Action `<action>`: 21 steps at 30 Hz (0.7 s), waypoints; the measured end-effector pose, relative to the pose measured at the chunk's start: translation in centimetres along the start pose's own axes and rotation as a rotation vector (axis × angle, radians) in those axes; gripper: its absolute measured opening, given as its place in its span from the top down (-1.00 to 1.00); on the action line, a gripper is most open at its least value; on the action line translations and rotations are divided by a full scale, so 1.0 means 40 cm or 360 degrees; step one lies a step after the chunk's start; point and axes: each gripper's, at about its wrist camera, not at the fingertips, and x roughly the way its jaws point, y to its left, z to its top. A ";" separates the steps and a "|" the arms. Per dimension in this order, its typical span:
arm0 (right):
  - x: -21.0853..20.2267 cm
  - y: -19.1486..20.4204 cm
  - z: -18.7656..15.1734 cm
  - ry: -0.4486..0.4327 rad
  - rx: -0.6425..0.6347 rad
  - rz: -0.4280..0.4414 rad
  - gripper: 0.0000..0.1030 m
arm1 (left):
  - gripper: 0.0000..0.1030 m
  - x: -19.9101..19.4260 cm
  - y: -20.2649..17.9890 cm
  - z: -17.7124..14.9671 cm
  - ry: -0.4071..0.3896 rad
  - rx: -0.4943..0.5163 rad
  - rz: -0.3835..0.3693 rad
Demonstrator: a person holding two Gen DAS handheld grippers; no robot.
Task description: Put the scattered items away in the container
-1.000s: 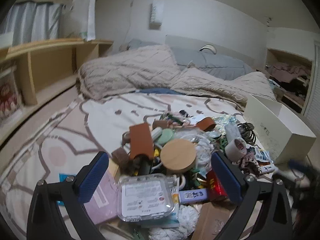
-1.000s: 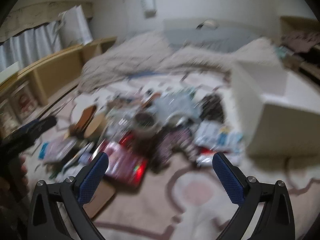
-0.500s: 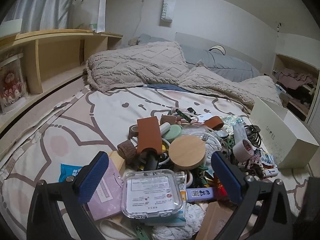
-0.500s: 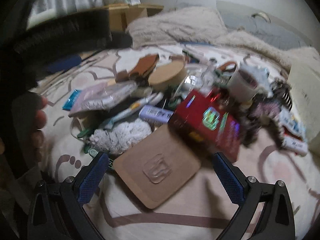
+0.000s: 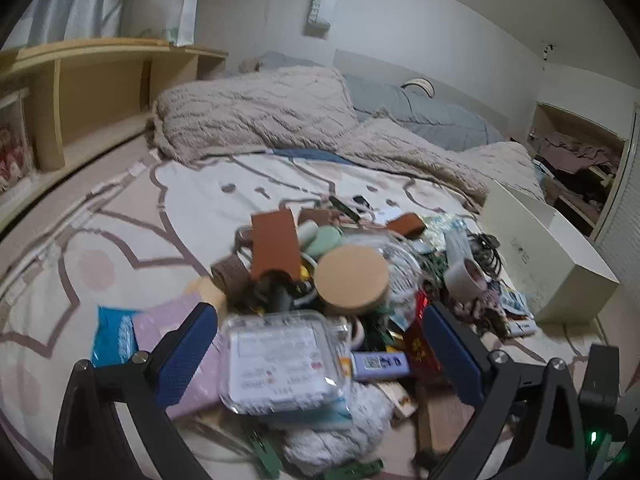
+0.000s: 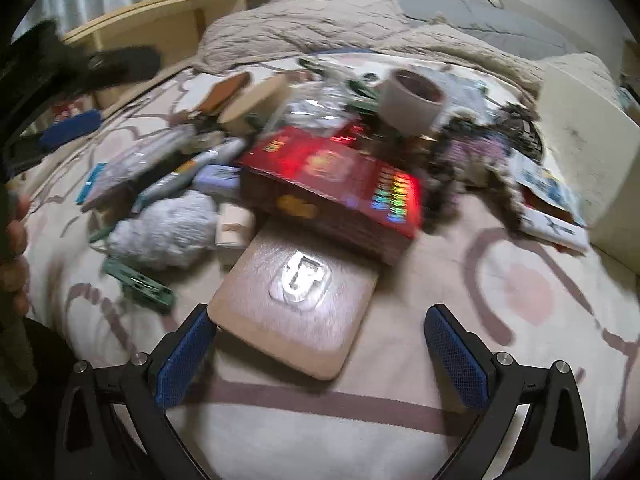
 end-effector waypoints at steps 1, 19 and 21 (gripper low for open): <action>-0.003 -0.012 0.000 0.0008 0.0005 -0.0015 -1.00 | -1.00 0.001 -0.002 -0.009 0.0025 -0.0009 -0.0005; -0.035 -0.197 -0.021 0.0022 0.0307 -0.0254 -1.00 | -0.96 0.003 -0.102 -0.172 0.0290 0.0067 0.0135; -0.037 -0.207 -0.021 0.0019 0.0333 -0.0247 -1.00 | -0.96 -0.002 -0.114 -0.180 0.0284 0.0089 0.0147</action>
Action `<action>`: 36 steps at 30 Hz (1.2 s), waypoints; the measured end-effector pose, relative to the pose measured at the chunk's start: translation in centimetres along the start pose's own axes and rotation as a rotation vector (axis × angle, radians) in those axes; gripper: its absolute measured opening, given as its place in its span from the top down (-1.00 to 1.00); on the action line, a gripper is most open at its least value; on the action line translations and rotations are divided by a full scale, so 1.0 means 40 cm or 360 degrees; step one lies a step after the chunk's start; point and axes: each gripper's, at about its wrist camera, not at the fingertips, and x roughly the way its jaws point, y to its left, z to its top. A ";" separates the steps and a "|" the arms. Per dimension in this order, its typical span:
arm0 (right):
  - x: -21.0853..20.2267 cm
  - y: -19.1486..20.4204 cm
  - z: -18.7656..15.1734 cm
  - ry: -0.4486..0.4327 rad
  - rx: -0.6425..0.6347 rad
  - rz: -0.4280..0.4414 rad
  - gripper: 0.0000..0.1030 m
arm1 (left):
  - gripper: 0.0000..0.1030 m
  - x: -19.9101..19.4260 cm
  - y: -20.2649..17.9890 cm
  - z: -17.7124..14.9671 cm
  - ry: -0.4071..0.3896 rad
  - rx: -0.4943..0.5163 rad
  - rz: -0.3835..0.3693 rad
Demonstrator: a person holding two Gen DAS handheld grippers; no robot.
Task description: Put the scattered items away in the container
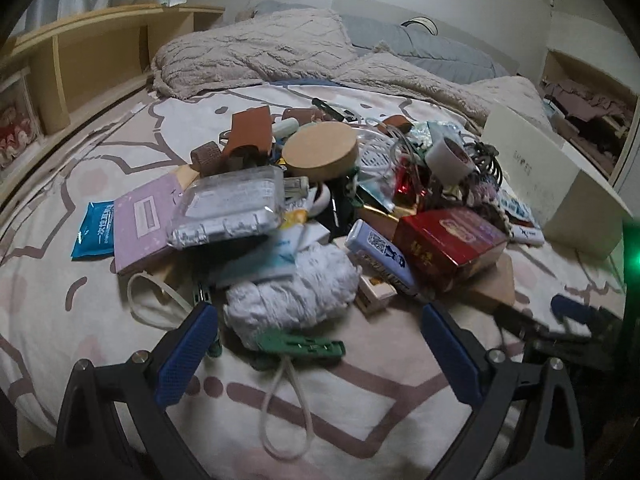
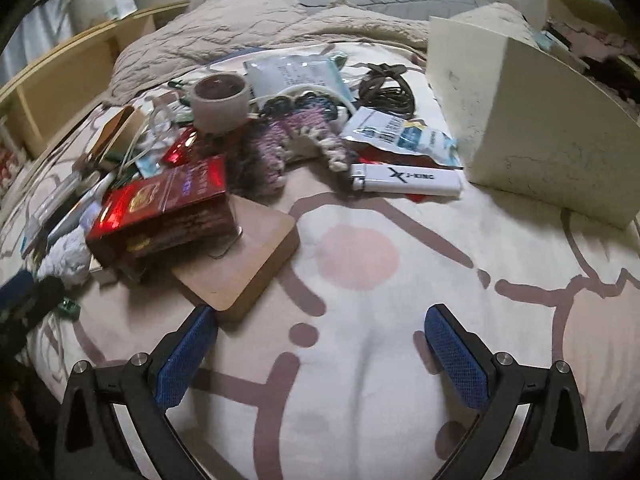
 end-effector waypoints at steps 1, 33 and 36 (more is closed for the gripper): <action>-0.001 -0.002 0.000 -0.0004 0.0004 0.0003 -1.00 | -0.96 -0.001 -0.005 -0.005 -0.0002 0.0008 0.0010; 0.037 0.048 0.091 0.0021 -0.0517 0.0425 -1.00 | -0.25 0.038 -0.014 -0.057 0.0059 -0.0049 0.0113; 0.044 0.047 0.090 -0.0002 -0.0631 0.0458 -1.00 | -0.11 0.038 -0.013 -0.057 0.0054 -0.0070 0.0078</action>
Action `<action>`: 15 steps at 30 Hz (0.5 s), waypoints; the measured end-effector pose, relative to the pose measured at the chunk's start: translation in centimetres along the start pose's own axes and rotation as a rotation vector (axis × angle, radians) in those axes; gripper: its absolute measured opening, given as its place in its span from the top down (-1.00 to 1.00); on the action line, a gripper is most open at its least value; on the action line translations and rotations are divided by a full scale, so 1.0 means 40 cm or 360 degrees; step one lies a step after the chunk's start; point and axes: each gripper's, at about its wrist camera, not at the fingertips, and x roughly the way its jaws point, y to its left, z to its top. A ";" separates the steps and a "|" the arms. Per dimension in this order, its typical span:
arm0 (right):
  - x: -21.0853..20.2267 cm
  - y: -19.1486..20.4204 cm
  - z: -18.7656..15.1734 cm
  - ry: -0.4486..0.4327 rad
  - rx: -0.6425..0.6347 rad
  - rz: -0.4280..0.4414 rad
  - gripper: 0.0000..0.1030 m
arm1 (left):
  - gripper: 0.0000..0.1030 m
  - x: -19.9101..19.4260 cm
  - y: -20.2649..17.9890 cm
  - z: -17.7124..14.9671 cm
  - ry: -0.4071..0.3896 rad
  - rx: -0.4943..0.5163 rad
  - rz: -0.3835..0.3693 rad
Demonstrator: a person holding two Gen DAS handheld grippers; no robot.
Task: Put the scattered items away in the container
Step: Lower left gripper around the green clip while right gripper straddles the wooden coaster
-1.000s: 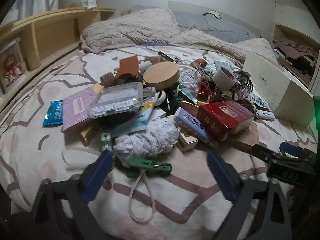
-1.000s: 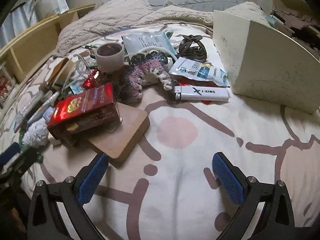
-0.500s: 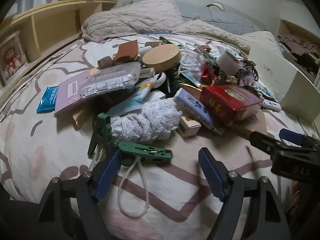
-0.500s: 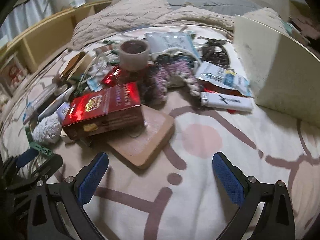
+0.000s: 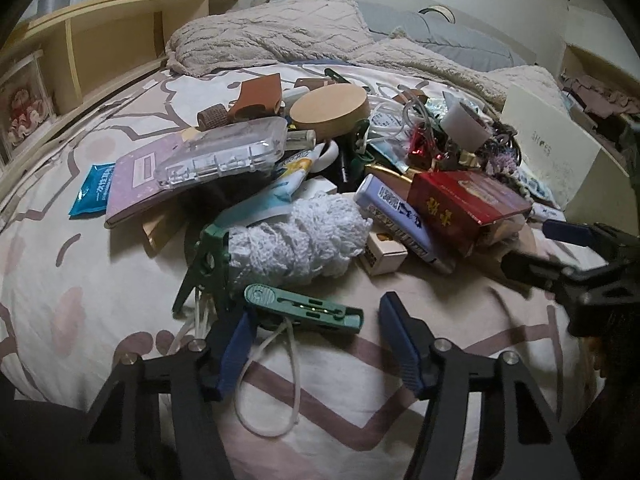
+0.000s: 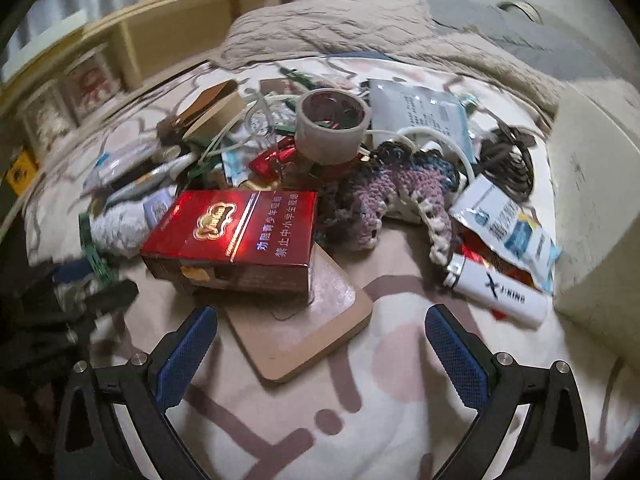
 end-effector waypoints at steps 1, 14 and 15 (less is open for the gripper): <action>0.003 0.000 -0.002 0.0006 -0.0044 0.0028 -1.00 | -0.01 0.001 -0.001 0.000 0.0001 -0.0002 -0.0005; 0.029 0.013 -0.003 0.0069 -0.0101 0.0187 -0.82 | 0.29 0.003 -0.030 -0.004 -0.0014 0.0077 -0.0105; 0.029 0.020 -0.004 0.0072 -0.0109 0.0164 -0.51 | 0.29 0.003 -0.029 -0.005 -0.0014 0.0076 -0.0110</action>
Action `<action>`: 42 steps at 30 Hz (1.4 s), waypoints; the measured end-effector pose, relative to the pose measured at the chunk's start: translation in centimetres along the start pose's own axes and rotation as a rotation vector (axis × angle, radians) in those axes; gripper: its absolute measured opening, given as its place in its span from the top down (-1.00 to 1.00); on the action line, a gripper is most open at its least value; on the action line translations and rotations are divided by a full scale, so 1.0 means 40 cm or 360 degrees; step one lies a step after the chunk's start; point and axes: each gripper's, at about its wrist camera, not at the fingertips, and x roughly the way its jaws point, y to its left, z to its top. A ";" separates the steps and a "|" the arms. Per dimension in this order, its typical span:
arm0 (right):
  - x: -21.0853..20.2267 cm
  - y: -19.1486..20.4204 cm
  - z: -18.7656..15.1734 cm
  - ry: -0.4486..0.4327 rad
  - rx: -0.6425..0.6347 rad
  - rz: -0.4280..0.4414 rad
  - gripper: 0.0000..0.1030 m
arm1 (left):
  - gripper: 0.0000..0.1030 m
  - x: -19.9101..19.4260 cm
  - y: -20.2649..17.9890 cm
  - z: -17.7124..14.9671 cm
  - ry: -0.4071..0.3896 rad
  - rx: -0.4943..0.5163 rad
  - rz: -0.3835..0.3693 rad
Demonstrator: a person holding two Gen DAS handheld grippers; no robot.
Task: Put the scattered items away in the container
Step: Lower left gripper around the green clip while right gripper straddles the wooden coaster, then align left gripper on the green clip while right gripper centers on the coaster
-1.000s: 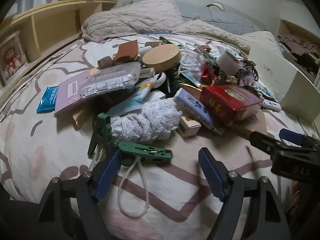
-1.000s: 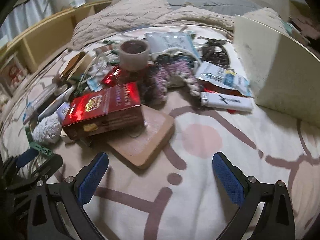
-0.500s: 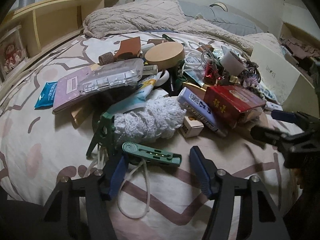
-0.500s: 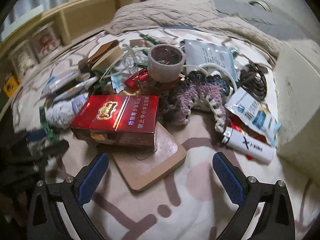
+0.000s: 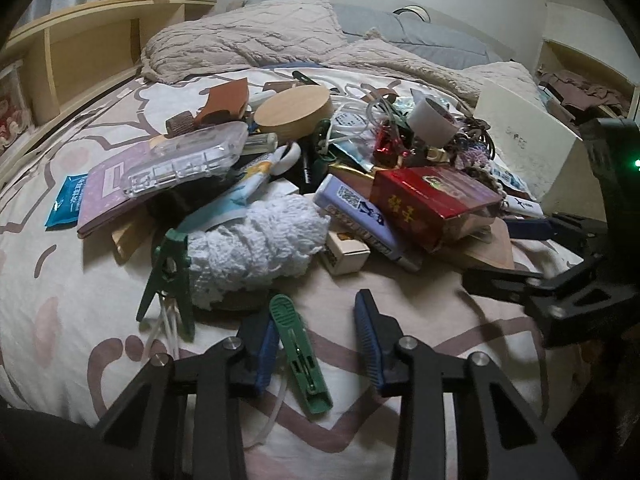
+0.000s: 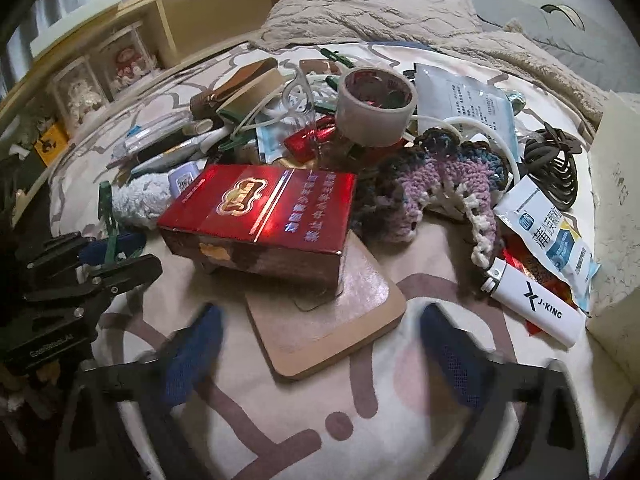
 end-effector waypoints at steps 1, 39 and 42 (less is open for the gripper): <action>0.001 0.004 0.000 0.0002 0.0001 -0.0036 -0.47 | 0.29 -0.001 -0.001 0.000 -0.0001 -0.0002 -0.0006; -0.152 -0.151 -0.118 0.0269 0.0599 -0.0330 -0.42 | 0.81 -0.024 -0.147 -0.004 -0.0062 0.0209 -0.0425; -0.142 -0.152 -0.136 0.0299 0.0687 -0.0335 -0.42 | 0.81 -0.026 -0.157 0.001 -0.0074 0.0232 -0.0446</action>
